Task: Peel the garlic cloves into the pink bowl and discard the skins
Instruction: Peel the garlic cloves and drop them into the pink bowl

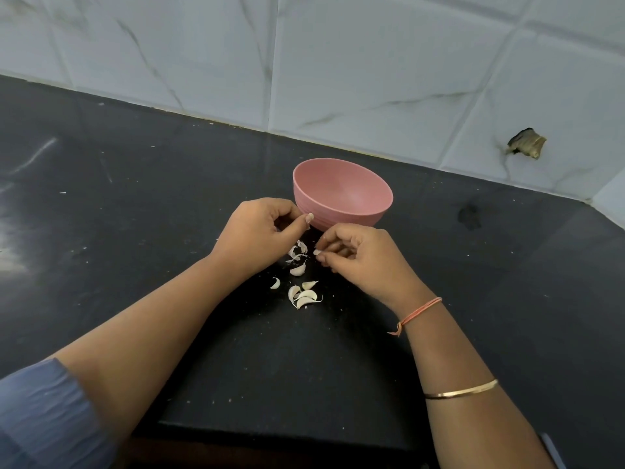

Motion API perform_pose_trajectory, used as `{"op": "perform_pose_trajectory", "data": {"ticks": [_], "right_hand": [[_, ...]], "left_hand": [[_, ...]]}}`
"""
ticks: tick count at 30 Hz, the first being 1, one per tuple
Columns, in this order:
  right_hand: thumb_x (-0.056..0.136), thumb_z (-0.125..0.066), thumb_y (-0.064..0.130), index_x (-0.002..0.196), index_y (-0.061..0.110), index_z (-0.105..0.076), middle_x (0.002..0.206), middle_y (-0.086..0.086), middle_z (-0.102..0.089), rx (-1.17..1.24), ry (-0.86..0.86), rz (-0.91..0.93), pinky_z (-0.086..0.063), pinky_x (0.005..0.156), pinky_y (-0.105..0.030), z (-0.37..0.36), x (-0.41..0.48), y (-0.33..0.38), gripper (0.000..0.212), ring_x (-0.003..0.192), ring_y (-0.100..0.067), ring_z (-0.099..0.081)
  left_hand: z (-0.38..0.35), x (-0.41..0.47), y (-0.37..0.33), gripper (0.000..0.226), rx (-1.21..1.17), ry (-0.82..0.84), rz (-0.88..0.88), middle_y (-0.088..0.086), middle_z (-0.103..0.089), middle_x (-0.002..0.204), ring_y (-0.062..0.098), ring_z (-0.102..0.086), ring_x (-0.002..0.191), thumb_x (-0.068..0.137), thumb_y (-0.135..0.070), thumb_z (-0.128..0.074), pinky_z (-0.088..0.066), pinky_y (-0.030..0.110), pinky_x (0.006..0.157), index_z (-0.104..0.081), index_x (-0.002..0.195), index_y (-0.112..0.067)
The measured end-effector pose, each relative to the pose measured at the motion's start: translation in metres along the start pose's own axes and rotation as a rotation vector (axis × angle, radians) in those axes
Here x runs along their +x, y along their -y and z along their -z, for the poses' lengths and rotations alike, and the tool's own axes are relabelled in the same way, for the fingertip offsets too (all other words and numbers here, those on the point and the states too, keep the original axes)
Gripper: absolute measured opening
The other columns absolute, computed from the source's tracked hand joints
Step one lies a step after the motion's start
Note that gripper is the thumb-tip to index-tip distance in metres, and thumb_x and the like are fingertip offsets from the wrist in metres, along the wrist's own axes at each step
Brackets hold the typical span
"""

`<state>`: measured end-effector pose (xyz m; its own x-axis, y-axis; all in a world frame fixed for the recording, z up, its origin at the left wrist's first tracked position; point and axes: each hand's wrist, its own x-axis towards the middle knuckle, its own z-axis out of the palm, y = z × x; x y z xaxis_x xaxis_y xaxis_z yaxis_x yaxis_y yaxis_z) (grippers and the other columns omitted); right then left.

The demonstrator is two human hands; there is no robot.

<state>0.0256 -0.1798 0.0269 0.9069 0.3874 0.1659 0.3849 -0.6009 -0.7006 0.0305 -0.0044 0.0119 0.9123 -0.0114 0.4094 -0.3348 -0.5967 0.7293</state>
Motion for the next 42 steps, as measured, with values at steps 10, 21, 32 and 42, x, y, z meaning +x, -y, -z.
{"op": "perform_pose_trajectory", "data": {"ticks": [10,21,32,42], "right_hand": [[0.083,-0.064,0.009,0.085,0.012,-0.067,0.086,0.003,-0.066,-0.252,-0.084,0.175,-0.053,0.068,-0.025,-0.002,-0.001,0.006,0.004,0.073,-0.007,-0.060],[0.086,-0.059,0.013,0.085,0.010,-0.067,0.088,0.000,-0.062,-0.498,0.075,0.099,-0.046,0.070,-0.028,-0.004,0.003,0.005,0.009,0.075,-0.011,-0.051],[0.086,-0.053,0.013,0.087,0.008,-0.066,0.087,-0.004,-0.063,-0.645,0.153,0.100,-0.042,0.067,-0.028,-0.005,0.006,0.011,0.013,0.081,-0.020,-0.058],[0.085,-0.060,0.004,0.080,0.001,-0.064,0.076,-0.008,-0.062,-0.420,-0.770,0.547,-0.047,0.067,-0.027,-0.003,0.002,0.010,0.007,0.068,-0.019,-0.054]], "left_hand": [[-0.001,0.002,0.002,0.024,0.012,-0.009,-0.003,0.000,-0.068,0.067,0.017,-0.063,0.063,0.088,-0.038,-0.059,-0.054,0.039,0.063,-0.068,0.074,-0.020],[-0.002,0.002,0.004,0.025,0.027,-0.022,0.014,-0.001,-0.067,0.064,0.013,-0.060,0.059,0.088,-0.038,-0.059,-0.048,0.027,0.057,-0.067,0.072,-0.020],[-0.002,0.002,0.004,0.025,0.027,-0.037,-0.004,-0.002,-0.066,0.062,0.011,-0.059,0.056,0.087,-0.036,-0.060,-0.044,0.020,0.053,-0.067,0.071,-0.019],[-0.001,0.001,0.003,0.024,0.033,-0.026,0.010,-0.001,-0.067,0.064,0.015,-0.061,0.060,0.088,-0.036,-0.060,-0.051,0.031,0.060,-0.067,0.073,-0.018]]}}
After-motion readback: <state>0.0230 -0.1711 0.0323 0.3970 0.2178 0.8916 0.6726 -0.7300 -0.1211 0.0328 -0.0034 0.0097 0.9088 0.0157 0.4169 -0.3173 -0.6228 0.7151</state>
